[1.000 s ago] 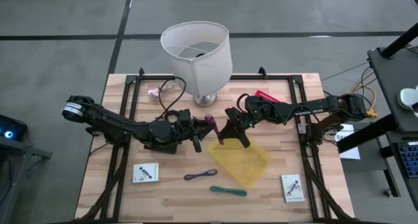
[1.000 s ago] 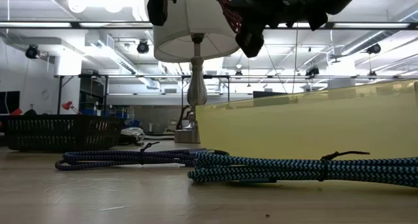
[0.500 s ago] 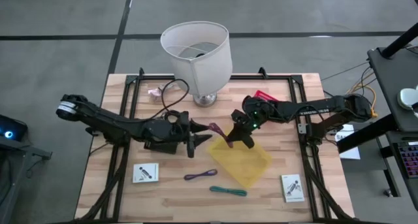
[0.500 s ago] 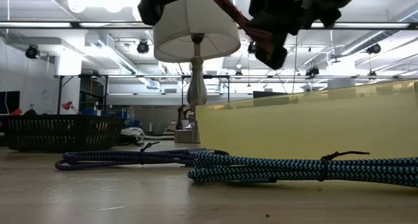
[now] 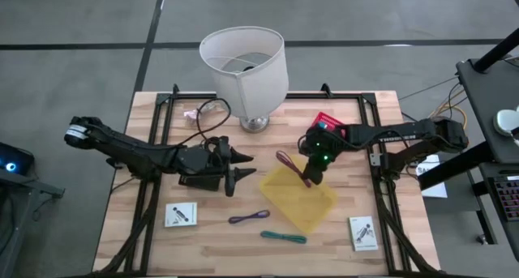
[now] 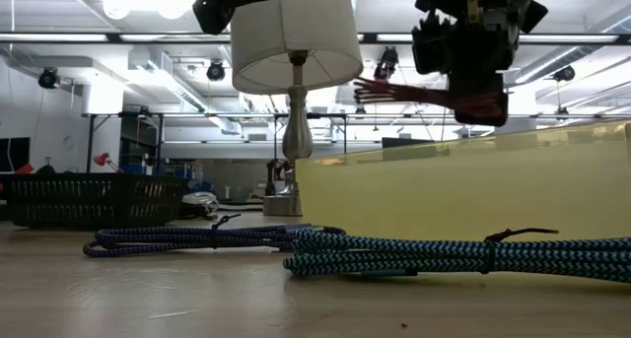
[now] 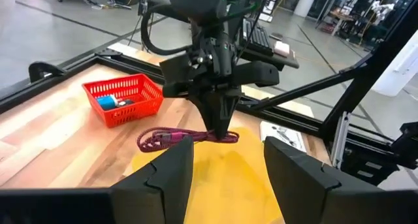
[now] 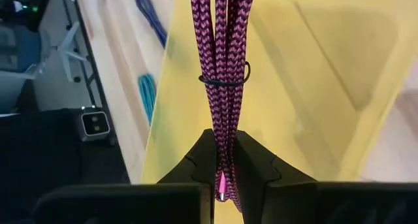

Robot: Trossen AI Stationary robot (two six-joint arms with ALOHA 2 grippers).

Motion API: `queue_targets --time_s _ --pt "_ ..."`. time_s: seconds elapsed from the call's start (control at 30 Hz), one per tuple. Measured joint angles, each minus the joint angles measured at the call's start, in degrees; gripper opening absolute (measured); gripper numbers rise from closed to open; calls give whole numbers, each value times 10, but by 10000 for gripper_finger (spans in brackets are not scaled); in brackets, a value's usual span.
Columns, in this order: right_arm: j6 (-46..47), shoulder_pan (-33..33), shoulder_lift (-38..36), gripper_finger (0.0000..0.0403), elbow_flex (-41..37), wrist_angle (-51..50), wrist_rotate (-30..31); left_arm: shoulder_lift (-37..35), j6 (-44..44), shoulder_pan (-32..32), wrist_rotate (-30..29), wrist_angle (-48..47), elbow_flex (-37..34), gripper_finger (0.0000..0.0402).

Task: Pick and place items into bin
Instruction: Put the pink charger cable into the yellow bin

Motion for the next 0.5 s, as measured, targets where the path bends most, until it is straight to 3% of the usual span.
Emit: queue_targets --time_s 0.5 --pt "17 23 10 22 -1 -97 0 25 0 0 2 -3 0 171"
